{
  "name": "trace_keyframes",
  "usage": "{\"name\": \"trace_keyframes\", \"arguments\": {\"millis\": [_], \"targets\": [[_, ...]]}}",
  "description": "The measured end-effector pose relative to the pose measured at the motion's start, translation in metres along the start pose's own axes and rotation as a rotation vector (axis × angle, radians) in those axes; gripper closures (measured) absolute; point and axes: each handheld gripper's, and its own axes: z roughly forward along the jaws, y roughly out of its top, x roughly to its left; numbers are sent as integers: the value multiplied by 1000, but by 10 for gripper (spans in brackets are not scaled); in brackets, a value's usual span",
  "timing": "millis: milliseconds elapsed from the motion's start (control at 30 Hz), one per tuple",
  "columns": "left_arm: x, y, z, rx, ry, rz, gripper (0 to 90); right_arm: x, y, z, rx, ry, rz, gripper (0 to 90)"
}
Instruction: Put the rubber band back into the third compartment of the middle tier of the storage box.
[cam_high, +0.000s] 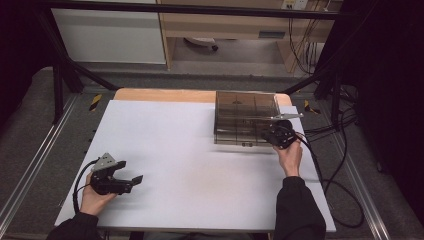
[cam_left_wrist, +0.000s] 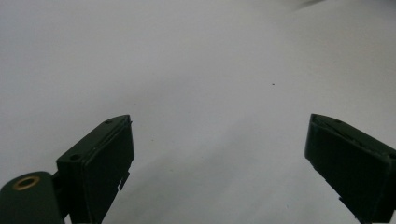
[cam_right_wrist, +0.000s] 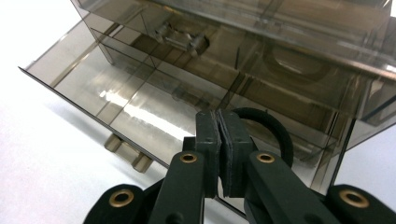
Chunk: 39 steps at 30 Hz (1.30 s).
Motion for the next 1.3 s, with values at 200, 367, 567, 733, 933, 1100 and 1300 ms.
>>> {"name": "trace_keyframes", "arguments": {"millis": [200, 367, 567, 733, 933, 1100, 1300], "targets": [[0, 0, 0, 0, 1, 0, 78, 1, -1, 3, 11, -1, -7, 876], [0, 0, 0, 1, 1, 0, 78, 1, -2, 6, 23, -5, -12, 876], [0, 0, 0, 1, 2, 1, 78, 2, -2, 8, 36, -9, -11, 866], [0, 0, 0, 1, 2, 1, 78, 2, -2, 8, 34, -10, -14, 831], [0, 0, 0, 2, 2, 0, 78, 1, -1, 0, 1, -1, -9, 775], [0, 0, 0, 2, 2, 1, 78, 3, -2, -11, -34, 32, -1, 688], [0, 0, 0, 3, 2, 1, 78, 9, -7, -24, -67, 68, 2, 523]]}}
